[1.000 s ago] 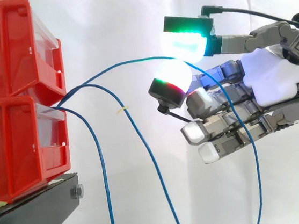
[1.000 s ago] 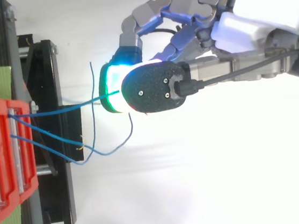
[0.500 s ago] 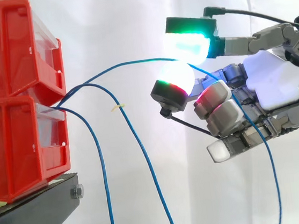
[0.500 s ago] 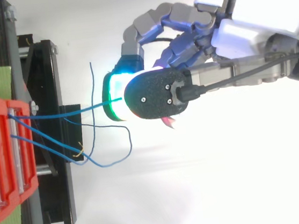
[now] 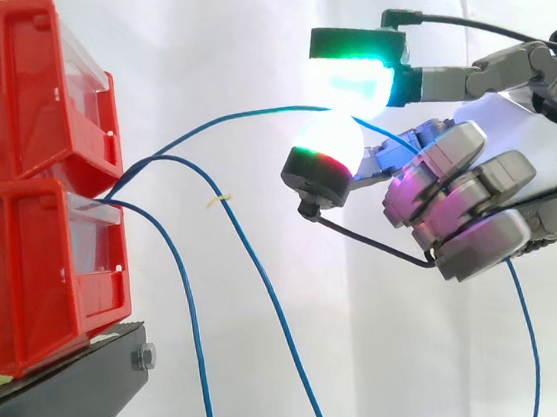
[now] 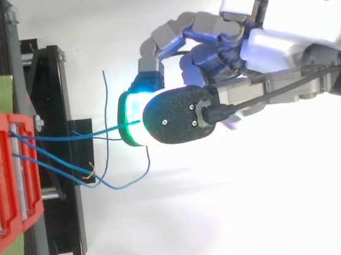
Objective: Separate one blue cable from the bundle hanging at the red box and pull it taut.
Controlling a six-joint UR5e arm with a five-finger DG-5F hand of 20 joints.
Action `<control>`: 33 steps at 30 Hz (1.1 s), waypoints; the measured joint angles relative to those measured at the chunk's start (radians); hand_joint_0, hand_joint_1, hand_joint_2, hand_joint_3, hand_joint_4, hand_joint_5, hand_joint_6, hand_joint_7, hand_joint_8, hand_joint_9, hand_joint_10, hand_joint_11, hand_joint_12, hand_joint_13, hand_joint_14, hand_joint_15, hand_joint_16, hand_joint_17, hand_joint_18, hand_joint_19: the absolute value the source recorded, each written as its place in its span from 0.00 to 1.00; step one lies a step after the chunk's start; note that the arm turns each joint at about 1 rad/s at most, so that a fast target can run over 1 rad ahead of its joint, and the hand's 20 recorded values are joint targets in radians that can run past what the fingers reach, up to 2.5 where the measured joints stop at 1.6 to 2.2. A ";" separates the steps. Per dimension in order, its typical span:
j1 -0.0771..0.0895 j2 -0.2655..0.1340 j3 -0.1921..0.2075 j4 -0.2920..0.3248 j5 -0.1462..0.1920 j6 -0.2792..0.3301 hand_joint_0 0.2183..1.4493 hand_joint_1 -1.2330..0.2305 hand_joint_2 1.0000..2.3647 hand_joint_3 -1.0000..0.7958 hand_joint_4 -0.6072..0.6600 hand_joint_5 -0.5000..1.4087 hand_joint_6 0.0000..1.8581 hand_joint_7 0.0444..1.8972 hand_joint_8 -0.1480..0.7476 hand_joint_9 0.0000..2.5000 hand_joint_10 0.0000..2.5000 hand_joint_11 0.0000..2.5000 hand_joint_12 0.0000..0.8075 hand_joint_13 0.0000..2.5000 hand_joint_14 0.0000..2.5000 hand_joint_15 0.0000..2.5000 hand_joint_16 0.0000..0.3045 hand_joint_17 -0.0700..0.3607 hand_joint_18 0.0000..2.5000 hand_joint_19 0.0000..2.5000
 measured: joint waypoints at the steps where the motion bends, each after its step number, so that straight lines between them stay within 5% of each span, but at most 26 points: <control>1: 0.000 0.000 0.000 0.000 0.001 0.000 0.41 0.34 0.01 0.39 0.44 0.17 0.53 0.50 0.49 0.20 1.00 0.30 0.37 0.29 1.00 0.47 0.08 0.29 0.50 0.72; 11: 0.006 0.000 0.000 0.006 0.000 -0.002 0.42 0.34 0.01 0.39 0.45 0.17 0.53 0.50 0.48 0.20 1.00 0.32 0.39 0.29 1.00 0.52 0.08 0.30 0.54 0.83; 33: 0.008 0.000 0.000 0.015 -0.004 -0.006 0.36 0.44 0.00 0.31 0.57 0.16 0.53 0.47 0.49 0.20 1.00 0.36 0.41 0.29 1.00 0.54 0.10 0.32 0.55 0.86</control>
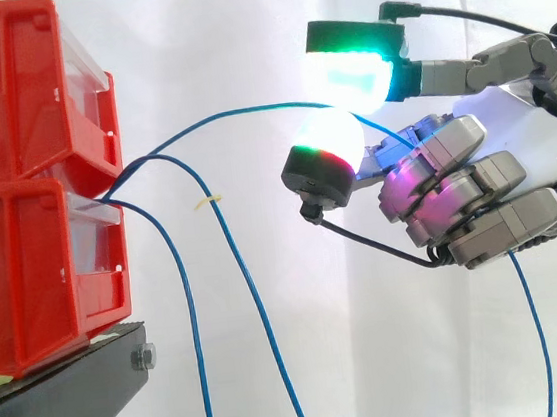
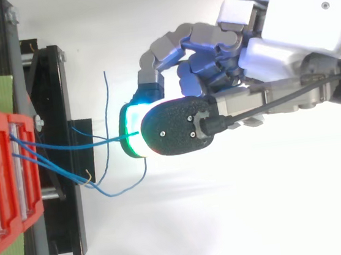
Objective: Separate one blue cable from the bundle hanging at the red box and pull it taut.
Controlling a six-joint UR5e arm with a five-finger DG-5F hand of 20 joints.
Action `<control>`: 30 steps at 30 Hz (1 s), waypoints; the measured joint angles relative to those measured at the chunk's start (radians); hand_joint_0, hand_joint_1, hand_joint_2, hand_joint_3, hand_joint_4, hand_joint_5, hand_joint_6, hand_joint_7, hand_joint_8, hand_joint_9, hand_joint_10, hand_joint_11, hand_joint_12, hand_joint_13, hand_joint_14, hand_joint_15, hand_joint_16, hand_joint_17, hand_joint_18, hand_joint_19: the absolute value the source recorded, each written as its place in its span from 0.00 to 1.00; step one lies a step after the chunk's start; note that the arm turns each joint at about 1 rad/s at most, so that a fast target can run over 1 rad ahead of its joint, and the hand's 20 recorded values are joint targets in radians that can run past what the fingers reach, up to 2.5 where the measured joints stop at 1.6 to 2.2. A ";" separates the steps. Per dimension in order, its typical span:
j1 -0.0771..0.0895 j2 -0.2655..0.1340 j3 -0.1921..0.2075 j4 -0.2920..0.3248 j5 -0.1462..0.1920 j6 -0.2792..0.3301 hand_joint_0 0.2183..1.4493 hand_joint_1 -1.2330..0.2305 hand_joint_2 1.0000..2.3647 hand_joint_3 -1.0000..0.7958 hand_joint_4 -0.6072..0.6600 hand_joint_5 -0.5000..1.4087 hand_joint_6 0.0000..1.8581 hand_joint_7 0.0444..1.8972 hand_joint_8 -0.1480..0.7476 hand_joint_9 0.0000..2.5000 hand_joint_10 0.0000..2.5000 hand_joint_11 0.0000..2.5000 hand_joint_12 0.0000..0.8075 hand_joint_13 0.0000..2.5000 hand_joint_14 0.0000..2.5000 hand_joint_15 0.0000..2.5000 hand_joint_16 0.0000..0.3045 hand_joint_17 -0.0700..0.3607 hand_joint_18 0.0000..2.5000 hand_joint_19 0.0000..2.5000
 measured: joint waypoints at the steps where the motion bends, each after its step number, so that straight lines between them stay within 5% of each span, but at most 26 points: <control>1: 0.000 0.000 0.000 0.000 0.000 0.000 0.36 0.45 0.00 0.30 0.57 0.16 0.53 0.47 0.50 0.20 1.00 0.36 0.41 0.29 1.00 0.54 0.10 0.32 0.55 0.86; 15: 0.000 0.000 0.000 0.010 0.000 -0.001 0.38 0.37 0.01 0.39 0.55 0.17 0.53 0.49 0.49 0.21 1.00 0.35 0.40 0.29 1.00 0.54 0.10 0.31 0.55 0.85; 30: 0.000 0.000 0.000 0.012 0.000 -0.002 0.34 0.43 0.00 0.28 0.58 0.17 0.53 0.45 0.49 0.21 1.00 0.35 0.39 0.29 1.00 0.54 0.10 0.31 0.55 0.84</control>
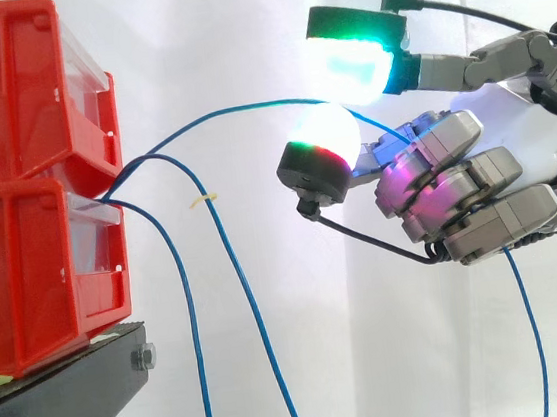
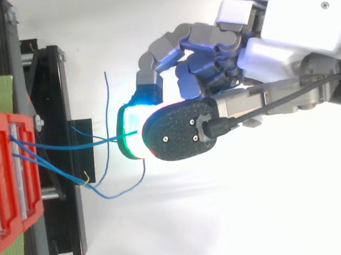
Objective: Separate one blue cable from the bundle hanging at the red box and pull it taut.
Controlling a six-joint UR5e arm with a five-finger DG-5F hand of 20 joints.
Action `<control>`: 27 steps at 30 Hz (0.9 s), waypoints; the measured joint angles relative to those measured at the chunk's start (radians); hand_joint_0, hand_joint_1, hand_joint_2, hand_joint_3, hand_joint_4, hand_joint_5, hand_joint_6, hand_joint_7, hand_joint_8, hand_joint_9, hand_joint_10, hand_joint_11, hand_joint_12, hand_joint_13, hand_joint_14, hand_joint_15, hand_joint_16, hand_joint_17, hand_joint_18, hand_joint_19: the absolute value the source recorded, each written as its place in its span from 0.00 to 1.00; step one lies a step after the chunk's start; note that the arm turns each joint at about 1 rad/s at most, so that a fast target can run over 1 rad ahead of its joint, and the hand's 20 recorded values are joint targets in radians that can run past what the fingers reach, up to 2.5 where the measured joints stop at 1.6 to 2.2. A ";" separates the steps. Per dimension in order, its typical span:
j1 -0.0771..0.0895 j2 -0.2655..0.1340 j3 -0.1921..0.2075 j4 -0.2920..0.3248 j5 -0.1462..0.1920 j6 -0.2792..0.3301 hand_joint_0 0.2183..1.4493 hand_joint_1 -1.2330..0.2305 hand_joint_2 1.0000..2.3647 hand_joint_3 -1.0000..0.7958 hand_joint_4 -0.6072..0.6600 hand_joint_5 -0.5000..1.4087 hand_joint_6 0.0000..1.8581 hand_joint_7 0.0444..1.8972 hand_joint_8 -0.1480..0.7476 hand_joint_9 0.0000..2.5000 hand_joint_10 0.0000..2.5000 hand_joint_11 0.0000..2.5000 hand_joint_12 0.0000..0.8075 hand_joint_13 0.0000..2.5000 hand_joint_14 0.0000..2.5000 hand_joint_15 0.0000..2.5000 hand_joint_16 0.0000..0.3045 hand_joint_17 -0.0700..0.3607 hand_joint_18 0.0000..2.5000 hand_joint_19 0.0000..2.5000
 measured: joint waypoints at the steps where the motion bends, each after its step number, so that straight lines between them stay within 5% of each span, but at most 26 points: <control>1: 0.000 0.000 0.000 0.001 0.000 0.000 0.34 0.42 0.00 0.28 0.58 0.17 0.53 0.45 0.49 0.21 1.00 0.35 0.39 0.29 1.00 0.54 0.09 0.31 0.55 0.84; 19: 0.000 0.000 0.000 0.012 0.000 0.000 0.38 0.33 0.02 0.47 0.46 0.18 0.53 0.53 0.48 0.23 1.00 0.36 0.38 0.30 1.00 0.54 0.09 0.31 0.55 0.83; 23: 0.000 0.000 0.000 0.011 0.003 0.000 0.39 0.33 0.01 0.46 0.46 0.18 0.53 0.53 0.48 0.24 1.00 0.37 0.38 0.30 1.00 0.55 0.09 0.31 0.55 0.84; 27: 0.000 0.000 0.000 0.010 0.004 0.000 0.34 0.39 0.00 0.31 0.55 0.18 0.53 0.47 0.48 0.23 1.00 0.38 0.39 0.29 1.00 0.55 0.10 0.32 0.54 0.84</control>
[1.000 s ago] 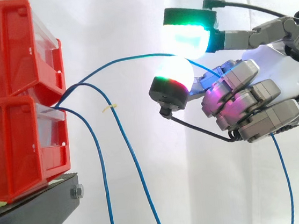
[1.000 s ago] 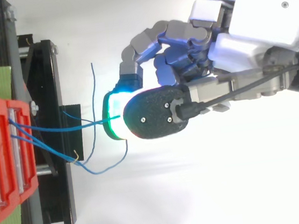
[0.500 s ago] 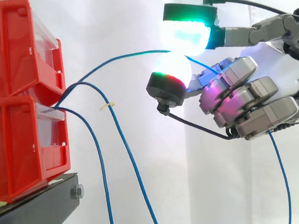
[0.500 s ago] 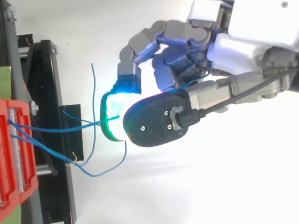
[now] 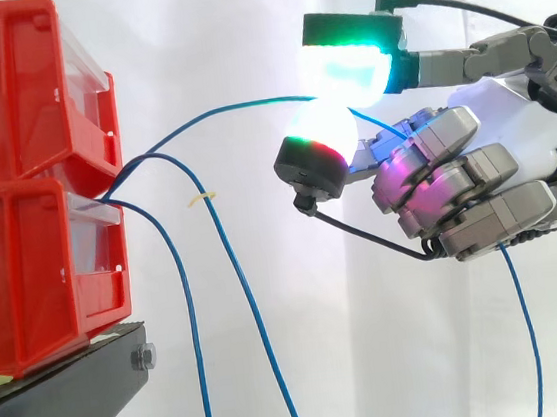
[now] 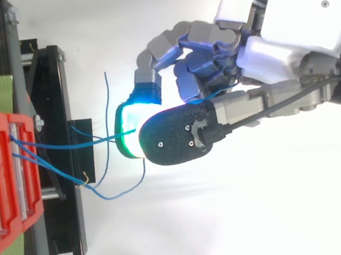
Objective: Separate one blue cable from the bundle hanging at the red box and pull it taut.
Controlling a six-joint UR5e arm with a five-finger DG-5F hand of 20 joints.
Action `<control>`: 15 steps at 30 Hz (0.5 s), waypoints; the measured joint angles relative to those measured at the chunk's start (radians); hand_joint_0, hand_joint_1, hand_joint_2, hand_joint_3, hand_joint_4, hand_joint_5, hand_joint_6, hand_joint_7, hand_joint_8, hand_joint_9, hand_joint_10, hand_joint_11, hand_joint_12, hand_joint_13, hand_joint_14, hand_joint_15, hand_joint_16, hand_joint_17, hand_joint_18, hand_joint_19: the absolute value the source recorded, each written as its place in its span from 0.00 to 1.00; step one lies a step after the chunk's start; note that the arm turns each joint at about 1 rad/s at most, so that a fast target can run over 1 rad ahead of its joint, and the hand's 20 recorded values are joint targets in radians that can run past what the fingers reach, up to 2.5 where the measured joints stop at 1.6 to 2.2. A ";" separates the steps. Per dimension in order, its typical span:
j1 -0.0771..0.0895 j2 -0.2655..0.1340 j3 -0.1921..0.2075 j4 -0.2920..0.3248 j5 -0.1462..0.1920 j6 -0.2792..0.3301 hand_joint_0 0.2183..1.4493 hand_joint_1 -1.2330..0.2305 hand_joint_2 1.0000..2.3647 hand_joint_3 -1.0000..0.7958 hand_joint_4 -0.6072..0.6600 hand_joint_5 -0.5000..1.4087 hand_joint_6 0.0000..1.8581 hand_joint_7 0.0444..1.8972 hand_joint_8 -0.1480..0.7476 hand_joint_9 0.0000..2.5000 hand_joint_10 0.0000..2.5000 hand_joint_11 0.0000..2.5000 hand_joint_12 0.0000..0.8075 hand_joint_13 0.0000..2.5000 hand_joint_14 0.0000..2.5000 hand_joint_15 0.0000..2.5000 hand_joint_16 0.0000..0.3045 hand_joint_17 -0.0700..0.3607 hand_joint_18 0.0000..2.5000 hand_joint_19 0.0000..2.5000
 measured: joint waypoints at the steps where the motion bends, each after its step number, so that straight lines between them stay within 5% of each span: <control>1: 0.000 0.000 0.000 0.000 0.000 0.000 0.32 0.42 0.00 0.28 0.56 0.17 0.53 0.47 0.48 0.23 1.00 0.38 0.39 0.29 1.00 0.56 0.10 0.32 0.54 0.84; 7: 0.000 0.000 -0.001 0.001 -0.001 0.000 0.27 0.47 0.00 0.28 0.57 0.18 0.52 0.46 0.49 0.23 1.00 0.37 0.40 0.29 1.00 0.53 0.10 0.33 0.54 0.83; 15: 0.000 0.000 0.000 0.001 -0.001 0.000 0.34 0.43 0.01 0.35 0.55 0.18 0.52 0.51 0.49 0.25 1.00 0.38 0.38 0.29 1.00 0.54 0.10 0.31 0.53 0.84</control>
